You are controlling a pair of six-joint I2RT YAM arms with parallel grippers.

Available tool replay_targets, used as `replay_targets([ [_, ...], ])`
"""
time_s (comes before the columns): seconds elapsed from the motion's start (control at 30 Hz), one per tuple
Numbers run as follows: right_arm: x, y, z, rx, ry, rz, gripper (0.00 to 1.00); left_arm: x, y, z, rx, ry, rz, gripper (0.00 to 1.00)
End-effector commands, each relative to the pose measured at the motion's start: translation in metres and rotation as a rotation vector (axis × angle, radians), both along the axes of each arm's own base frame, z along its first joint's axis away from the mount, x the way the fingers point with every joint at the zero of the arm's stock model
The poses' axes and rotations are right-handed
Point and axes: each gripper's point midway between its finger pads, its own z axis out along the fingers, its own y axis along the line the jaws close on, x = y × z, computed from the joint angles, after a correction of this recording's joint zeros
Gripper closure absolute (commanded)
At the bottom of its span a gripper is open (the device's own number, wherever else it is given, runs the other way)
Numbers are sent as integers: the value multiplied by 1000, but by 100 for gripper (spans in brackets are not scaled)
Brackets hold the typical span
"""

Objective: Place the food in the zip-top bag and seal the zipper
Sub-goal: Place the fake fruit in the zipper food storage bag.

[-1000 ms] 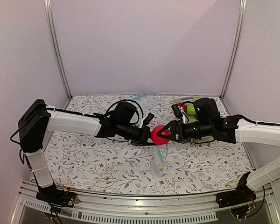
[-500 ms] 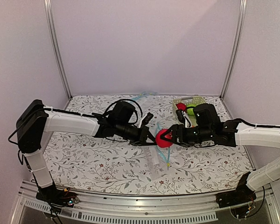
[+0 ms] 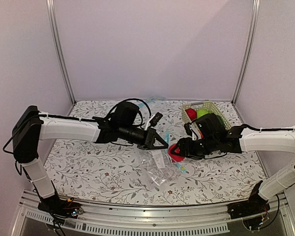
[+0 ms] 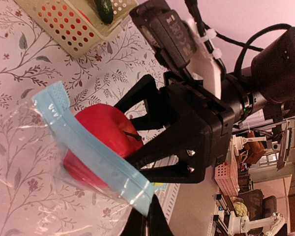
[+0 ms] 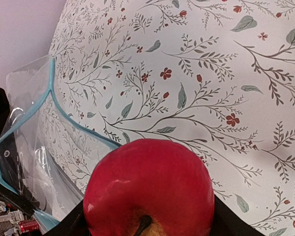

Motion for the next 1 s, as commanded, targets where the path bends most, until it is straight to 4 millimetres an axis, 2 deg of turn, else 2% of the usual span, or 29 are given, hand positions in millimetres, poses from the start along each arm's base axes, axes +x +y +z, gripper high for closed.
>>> replay_targets([
  [0.0, -2, 18, 22, 55, -48, 97, 33, -4, -3, 14, -46, -35, -33, 100],
  [0.2, -14, 30, 50, 140, -86, 212, 33, -3, -4, 4, -33, -29, -35, 100],
  [0.33, -33, 43, 68, 244, -71, 334, 33, -2, -6, -1, -32, -24, -41, 100],
  [0.43, -41, 49, 70, 285, -45, 380, 32, -3, -9, 1, -56, -21, -51, 100],
  [0.7, -40, 48, 65, 275, -49, 378, 27, -5, -14, 14, -113, -32, -65, 100],
  [0.97, -38, 38, 91, 301, -156, 353, 11, -5, -14, 20, -149, -33, -55, 100],
])
